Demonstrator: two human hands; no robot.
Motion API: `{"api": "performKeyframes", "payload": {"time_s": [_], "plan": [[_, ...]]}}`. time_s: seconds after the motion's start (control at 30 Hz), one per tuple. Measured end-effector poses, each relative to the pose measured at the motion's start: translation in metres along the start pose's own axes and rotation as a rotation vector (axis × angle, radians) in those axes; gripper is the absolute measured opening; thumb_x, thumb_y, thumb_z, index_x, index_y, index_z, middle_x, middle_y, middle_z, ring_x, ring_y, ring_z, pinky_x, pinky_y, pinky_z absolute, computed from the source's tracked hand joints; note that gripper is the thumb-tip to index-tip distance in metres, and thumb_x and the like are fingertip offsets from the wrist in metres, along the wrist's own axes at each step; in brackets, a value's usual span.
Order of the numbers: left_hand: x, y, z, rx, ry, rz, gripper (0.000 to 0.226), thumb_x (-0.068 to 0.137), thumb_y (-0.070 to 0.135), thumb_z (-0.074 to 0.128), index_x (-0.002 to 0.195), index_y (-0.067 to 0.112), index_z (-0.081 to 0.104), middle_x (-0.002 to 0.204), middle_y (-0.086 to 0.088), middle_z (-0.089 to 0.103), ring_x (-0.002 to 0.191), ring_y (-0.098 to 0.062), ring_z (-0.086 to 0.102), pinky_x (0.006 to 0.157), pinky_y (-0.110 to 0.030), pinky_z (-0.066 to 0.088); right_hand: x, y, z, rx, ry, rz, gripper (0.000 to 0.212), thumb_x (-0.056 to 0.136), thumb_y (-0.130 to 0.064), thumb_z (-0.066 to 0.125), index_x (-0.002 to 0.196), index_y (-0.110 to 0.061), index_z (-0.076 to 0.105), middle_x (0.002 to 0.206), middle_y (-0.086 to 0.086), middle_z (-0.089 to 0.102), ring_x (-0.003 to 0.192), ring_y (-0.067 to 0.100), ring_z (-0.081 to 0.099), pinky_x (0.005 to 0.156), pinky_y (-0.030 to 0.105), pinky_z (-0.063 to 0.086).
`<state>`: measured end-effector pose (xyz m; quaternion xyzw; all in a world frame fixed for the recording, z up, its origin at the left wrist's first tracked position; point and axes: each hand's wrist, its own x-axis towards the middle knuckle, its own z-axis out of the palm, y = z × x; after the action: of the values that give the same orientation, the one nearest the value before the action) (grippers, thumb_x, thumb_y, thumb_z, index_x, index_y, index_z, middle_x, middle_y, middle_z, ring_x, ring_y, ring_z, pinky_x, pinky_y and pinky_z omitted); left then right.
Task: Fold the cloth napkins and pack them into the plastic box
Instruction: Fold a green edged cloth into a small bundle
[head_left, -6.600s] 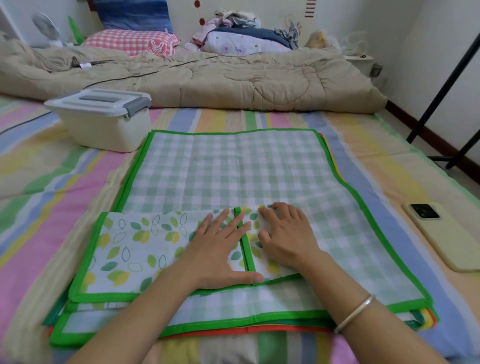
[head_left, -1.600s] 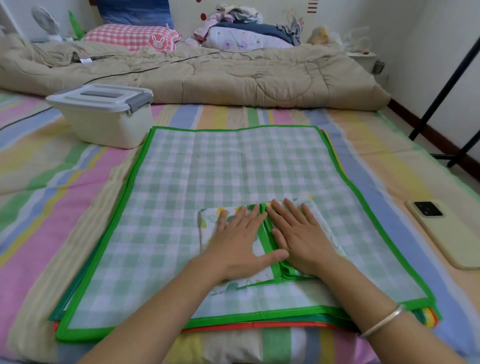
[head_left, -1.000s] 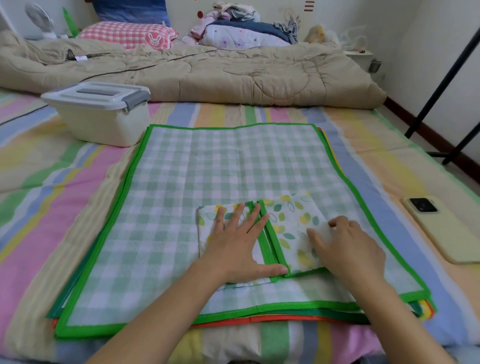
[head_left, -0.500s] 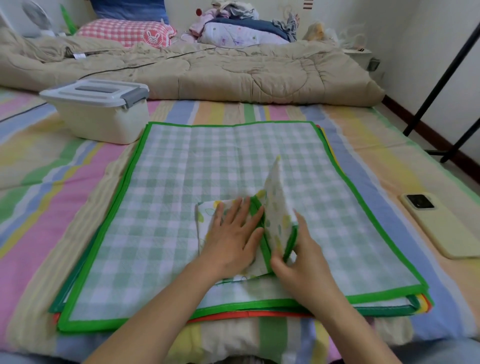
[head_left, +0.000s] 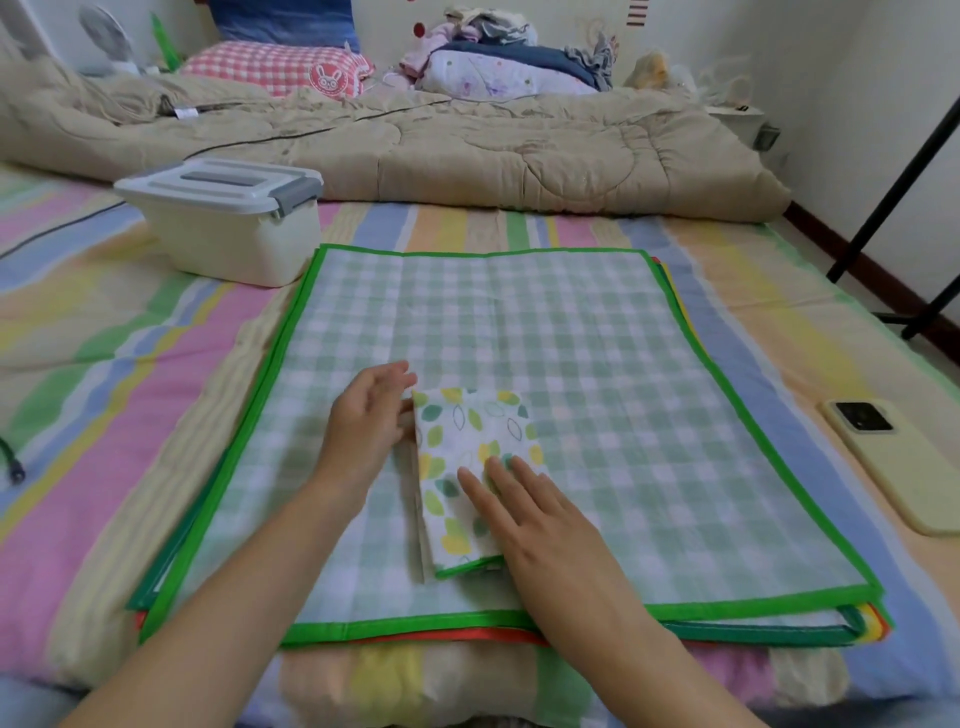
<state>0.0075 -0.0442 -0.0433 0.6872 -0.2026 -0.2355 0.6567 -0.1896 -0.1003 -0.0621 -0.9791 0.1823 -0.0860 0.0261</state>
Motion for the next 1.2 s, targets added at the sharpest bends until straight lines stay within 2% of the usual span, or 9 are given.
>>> {"api": "performKeyframes", "payload": {"time_s": [0.13,0.23,0.37,0.47,0.6,0.77,0.87,1.07,1.2], "plan": [[-0.006,-0.015,-0.004,0.769,-0.194,0.652,0.051,0.096,0.045,0.046,0.141,0.023,0.052,0.152,0.011,0.041,0.145,-0.007,0.030,0.120,-0.029,0.020,0.003,-0.001,0.002,-0.075,-0.042,-0.005,0.065,0.076,-0.013,0.027,0.131,-0.016,0.061,0.123,0.015,0.066,0.113,0.032,0.064,0.087,0.043,0.056],[-0.003,-0.027,-0.002,1.218,-0.463,0.684,0.078,0.091,0.062,0.010,0.158,0.023,0.023,0.166,0.006,0.011,0.152,-0.006,-0.002,0.124,-0.039,-0.008,0.003,0.001,0.006,-0.119,0.008,-0.040,0.063,0.078,-0.014,0.027,0.129,-0.014,0.064,0.122,0.017,0.066,0.113,0.033,0.064,0.086,0.042,0.057],[0.002,-0.036,-0.008,1.464,-0.547,0.632,0.089,0.084,0.073,-0.013,0.159,0.025,-0.005,0.165,0.006,-0.015,0.150,-0.007,-0.020,0.123,-0.044,-0.010,0.000,0.009,-0.002,-0.131,0.041,-0.080,0.067,0.066,0.001,0.038,0.125,-0.014,0.066,0.123,0.021,0.064,0.116,0.034,0.062,0.071,0.030,0.060],[0.002,-0.035,-0.008,1.493,-0.576,0.613,0.099,0.075,0.077,-0.026,0.158,0.025,-0.012,0.164,0.007,-0.022,0.149,-0.006,-0.024,0.123,-0.045,-0.011,-0.003,0.016,-0.014,-0.097,-0.002,-0.068,0.072,0.054,0.000,0.051,0.122,-0.017,0.067,0.130,0.020,0.061,0.122,0.035,0.057,0.057,0.021,0.054],[-0.002,-0.034,-0.009,1.487,-0.589,0.577,0.102,0.075,0.087,-0.013,0.157,0.026,-0.016,0.163,0.009,-0.026,0.148,-0.005,-0.025,0.122,-0.046,-0.013,-0.006,0.036,-0.026,0.214,-0.221,-0.045,0.079,0.076,0.006,0.050,0.145,-0.029,0.039,0.158,-0.010,0.019,0.149,0.010,0.013,0.105,0.025,0.039],[-0.003,-0.032,-0.008,1.512,-0.589,0.565,0.111,0.071,0.094,-0.004,0.158,0.026,-0.014,0.165,0.007,-0.020,0.151,-0.008,-0.018,0.121,-0.048,-0.014,0.001,0.051,-0.035,0.724,0.042,0.551,0.025,0.092,-0.014,0.054,0.110,-0.029,0.062,0.102,-0.014,0.065,0.085,0.008,0.065,0.078,0.031,0.054],[-0.006,-0.032,-0.005,1.553,-0.555,0.571,0.115,0.067,0.095,-0.009,0.158,0.025,-0.012,0.166,0.005,-0.017,0.152,-0.011,-0.013,0.121,-0.048,-0.013,0.007,0.043,-0.038,0.750,-0.181,0.734,0.028,0.098,-0.043,0.047,0.097,-0.018,0.061,0.072,0.000,0.069,0.051,0.019,0.066,0.063,0.033,0.054],[-0.018,-0.032,0.002,1.535,-0.307,0.429,0.131,0.057,0.093,-0.024,0.160,0.015,-0.003,0.168,0.000,-0.003,0.154,-0.014,-0.003,0.123,-0.049,-0.005,0.012,0.017,-0.027,1.206,-0.030,0.725,0.036,0.086,-0.020,0.069,0.120,-0.024,0.057,0.105,-0.005,0.067,0.086,0.012,0.070,0.078,0.035,0.060],[-0.015,-0.020,-0.003,1.266,-0.224,0.264,0.125,0.064,0.096,0.009,0.160,0.016,0.004,0.167,0.000,0.007,0.152,-0.017,0.008,0.124,-0.039,0.005,0.032,0.011,-0.028,1.089,0.088,0.597,0.055,0.084,0.003,0.056,0.124,-0.035,0.052,0.101,-0.015,0.065,0.087,0.006,0.066,0.076,0.030,0.059]]}}
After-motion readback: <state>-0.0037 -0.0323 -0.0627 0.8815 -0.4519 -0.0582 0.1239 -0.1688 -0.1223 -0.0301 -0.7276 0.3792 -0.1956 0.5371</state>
